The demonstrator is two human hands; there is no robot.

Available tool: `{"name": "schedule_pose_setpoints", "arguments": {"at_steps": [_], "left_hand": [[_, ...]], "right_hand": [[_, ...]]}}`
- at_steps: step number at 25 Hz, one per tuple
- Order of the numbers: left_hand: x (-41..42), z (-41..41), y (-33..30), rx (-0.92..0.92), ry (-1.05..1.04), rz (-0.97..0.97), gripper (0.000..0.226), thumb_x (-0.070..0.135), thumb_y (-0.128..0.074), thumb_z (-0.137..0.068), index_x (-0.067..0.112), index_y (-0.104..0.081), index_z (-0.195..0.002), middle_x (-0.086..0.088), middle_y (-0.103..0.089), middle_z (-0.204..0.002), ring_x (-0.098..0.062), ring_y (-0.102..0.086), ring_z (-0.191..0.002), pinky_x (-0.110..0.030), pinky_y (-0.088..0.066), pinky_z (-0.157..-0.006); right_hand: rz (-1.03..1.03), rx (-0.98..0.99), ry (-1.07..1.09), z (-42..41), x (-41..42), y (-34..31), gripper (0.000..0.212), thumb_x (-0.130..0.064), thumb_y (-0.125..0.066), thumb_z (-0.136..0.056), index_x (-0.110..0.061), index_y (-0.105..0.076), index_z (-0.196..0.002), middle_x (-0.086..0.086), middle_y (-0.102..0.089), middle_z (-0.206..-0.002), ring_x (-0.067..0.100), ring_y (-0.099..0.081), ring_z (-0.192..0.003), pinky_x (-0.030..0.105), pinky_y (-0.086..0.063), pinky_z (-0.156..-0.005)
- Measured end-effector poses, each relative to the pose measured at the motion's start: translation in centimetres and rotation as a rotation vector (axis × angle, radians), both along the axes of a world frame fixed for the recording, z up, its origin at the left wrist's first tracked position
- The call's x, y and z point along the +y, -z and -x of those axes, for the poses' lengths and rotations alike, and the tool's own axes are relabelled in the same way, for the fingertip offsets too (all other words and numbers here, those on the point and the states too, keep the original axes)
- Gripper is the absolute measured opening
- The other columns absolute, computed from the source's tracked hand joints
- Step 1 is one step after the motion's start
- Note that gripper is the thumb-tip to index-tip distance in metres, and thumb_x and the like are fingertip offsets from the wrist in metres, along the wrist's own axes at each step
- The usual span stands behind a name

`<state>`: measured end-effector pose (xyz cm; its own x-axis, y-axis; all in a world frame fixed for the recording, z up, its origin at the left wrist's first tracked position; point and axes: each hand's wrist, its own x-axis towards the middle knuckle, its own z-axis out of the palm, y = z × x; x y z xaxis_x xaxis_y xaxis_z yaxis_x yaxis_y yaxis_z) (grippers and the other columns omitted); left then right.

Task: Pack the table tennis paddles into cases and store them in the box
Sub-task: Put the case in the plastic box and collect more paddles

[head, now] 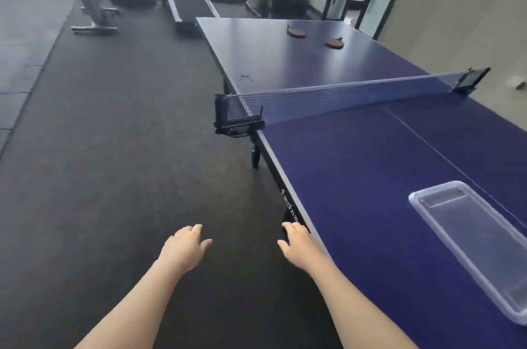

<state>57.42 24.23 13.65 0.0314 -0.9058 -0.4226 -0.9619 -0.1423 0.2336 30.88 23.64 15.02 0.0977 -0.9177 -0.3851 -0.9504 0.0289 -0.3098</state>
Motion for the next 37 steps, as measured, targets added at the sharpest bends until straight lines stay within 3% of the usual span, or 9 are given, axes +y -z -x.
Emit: {"name": "schedule_pose_setpoints", "arguments": {"at_steps": [7,13,17,23,31,37], "left_hand": [[-5.9,-10.9,1.9,0.001,-0.169,-0.081,0.052,0.046,-0.035,-0.1,0.016,-0.036,-0.142,-0.005,-0.05,-0.137,-0.025,-0.046,-0.128,-0.037,-0.039,-0.1],[-18.0,-16.4,2.6,-0.01,-0.205,-0.043,0.054,0.045,-0.037,-0.1,0.014,-0.034,-0.143,-0.007,-0.048,-0.14,-0.025,-0.044,-0.13,-0.037,-0.037,-0.104],[-28.1,-20.0,1.2,-0.012,-0.181,0.032,0.06,0.045,-0.038,-0.1,0.013,-0.027,-0.149,-0.006,-0.035,-0.153,-0.023,-0.026,-0.144,-0.041,-0.022,-0.116],[-39.4,-28.8,1.0,-0.053,-0.227,0.005,0.063,0.05,-0.034,-0.099,0.013,-0.025,-0.15,-0.003,-0.025,-0.158,-0.022,-0.013,-0.149,-0.045,-0.014,-0.119],[-58.6,-45.8,1.8,-0.019,-0.25,-0.01,0.061,0.048,-0.036,-0.099,0.013,-0.029,-0.148,-0.005,-0.033,-0.153,-0.022,-0.028,-0.143,-0.041,-0.022,-0.115],[-75.4,-52.0,-0.7,0.009,-0.145,0.013,0.06,0.047,-0.038,-0.099,0.012,-0.031,-0.146,-0.006,-0.038,-0.15,-0.023,-0.035,-0.139,-0.039,-0.028,-0.114]], "right_hand": [[-0.043,-0.017,-0.123,-11.7,-9.7,2.4,0.052,-0.029,-0.043,-0.098,-0.01,-0.031,-0.145,0.009,-0.038,-0.145,0.025,-0.033,-0.136,0.035,-0.028,-0.111],[-0.046,-0.08,-0.186,-19.3,-23.3,4.5,0.052,-0.03,-0.043,-0.099,-0.01,-0.03,-0.145,0.009,-0.038,-0.145,0.025,-0.034,-0.135,0.035,-0.029,-0.109],[-0.027,-0.071,-0.236,-24.2,-33.4,3.9,0.053,-0.032,-0.043,-0.098,-0.01,-0.03,-0.145,0.009,-0.037,-0.146,0.025,-0.033,-0.136,0.036,-0.03,-0.11],[-0.003,0.0,-0.325,-33.0,-46.5,3.0,0.056,-0.035,-0.042,-0.099,-0.009,-0.028,-0.146,0.011,-0.036,-0.147,0.027,-0.033,-0.136,0.038,-0.03,-0.11],[0.016,-0.007,-0.308,-49.4,-66.8,3.0,0.056,-0.036,-0.043,-0.098,-0.009,-0.029,-0.145,0.011,-0.038,-0.145,0.027,-0.034,-0.134,0.038,-0.03,-0.109],[0.03,-0.053,-0.124,-53.0,-80.3,0.9,0.056,-0.036,-0.044,-0.098,-0.011,-0.029,-0.145,0.01,-0.037,-0.146,0.026,-0.034,-0.135,0.037,-0.03,-0.108]]}}
